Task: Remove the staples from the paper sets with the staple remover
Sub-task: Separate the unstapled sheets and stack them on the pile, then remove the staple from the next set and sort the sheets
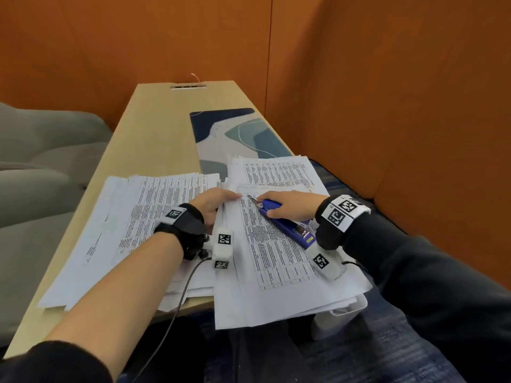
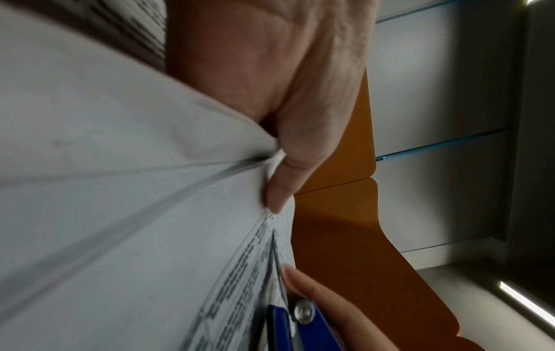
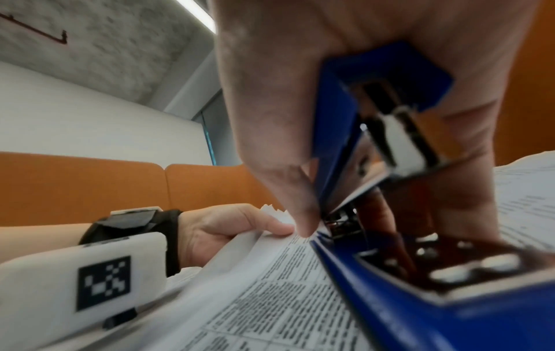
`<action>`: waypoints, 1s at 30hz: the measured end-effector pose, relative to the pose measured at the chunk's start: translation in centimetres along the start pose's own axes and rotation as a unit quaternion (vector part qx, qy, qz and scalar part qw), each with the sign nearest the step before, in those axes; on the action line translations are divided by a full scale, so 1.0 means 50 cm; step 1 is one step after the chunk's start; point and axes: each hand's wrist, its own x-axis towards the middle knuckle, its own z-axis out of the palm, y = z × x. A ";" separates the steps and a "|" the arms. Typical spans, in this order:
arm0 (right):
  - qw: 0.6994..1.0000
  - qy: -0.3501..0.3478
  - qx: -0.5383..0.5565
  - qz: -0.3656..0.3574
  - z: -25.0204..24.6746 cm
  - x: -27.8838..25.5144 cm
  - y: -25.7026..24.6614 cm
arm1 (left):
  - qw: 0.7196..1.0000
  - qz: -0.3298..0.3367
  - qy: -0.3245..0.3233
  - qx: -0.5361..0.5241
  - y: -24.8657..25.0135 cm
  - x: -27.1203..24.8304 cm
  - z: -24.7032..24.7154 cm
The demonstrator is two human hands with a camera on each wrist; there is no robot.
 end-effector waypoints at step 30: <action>1.000 -0.025 -0.004 -0.001 -0.002 0.053 -0.034 | 0.993 0.070 0.052 0.080 -0.021 0.033 0.006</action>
